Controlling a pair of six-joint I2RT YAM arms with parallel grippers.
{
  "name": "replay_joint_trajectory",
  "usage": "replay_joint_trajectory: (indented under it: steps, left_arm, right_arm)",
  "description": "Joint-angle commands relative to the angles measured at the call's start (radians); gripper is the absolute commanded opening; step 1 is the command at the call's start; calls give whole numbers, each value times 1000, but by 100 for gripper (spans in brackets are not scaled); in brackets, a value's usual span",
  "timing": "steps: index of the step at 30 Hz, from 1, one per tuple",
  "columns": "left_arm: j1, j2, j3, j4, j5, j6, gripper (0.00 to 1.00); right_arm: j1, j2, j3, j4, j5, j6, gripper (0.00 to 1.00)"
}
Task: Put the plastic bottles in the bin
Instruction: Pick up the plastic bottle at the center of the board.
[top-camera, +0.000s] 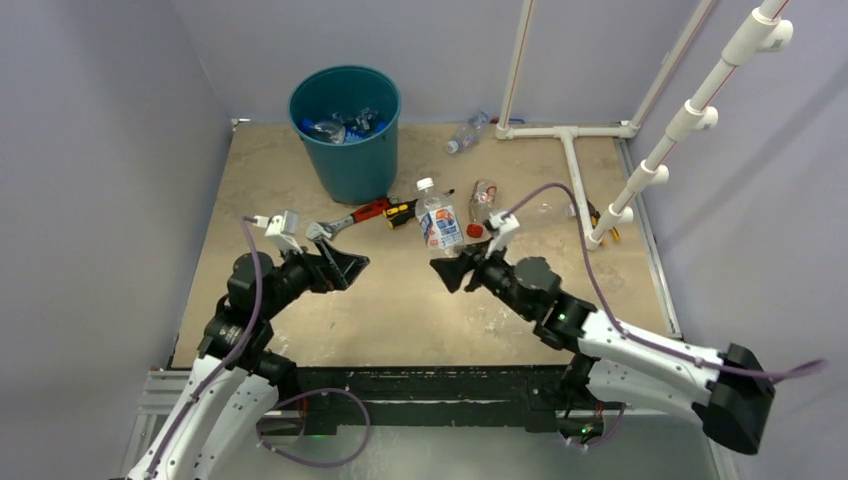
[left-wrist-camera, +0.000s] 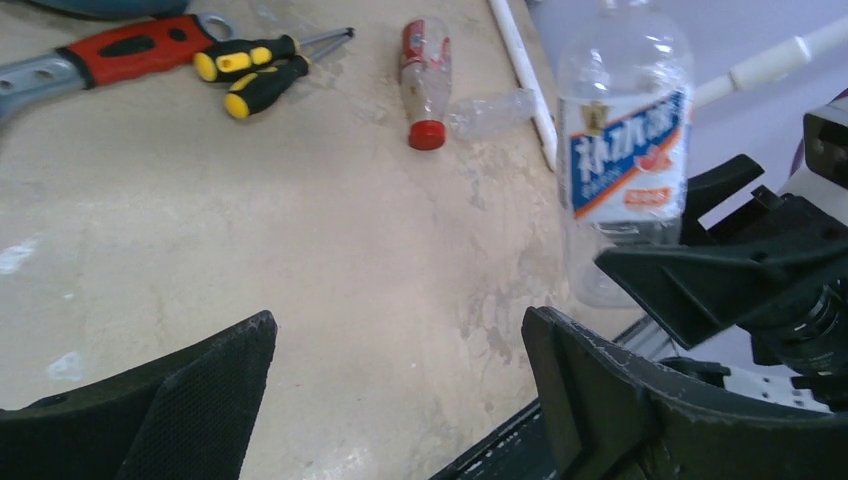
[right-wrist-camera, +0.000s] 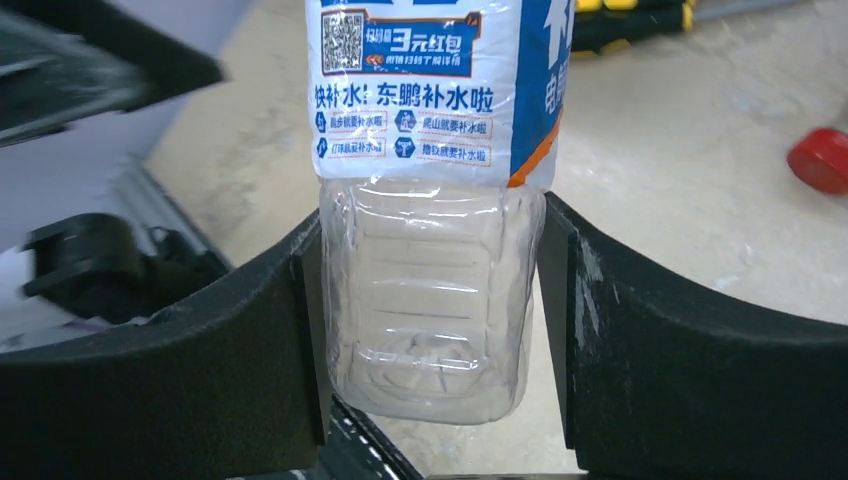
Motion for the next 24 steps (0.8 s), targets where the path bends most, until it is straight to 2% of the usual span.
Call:
replay_joint_trajectory:
  steps: [1,5,9,13,19,24]
  left_arm:
    - [-3,50,-71,312,179,-83,93]
    - [-6,67,-169,657,266,-198,93]
    - [-24,118,-188,837,322,-239,93]
    - [-105,183,-166,939,339,-217,93]
    - [-347,308,-96,976,191,-110,91]
    - [-425,375,-65,1044,113,-86,86]
  right_arm:
    - [-3,-208,-127,160,-227,-24,47]
    - [-3,-337,-200,183,-330,-5,47]
    - [-2,-421,-294,274,-387,38,47]
    - [-3,-457,-378,389,-434,69,46]
    - [-3,-441,-453,544,-476,108,44]
    - [-3,-438,-469,571,-496,114,42]
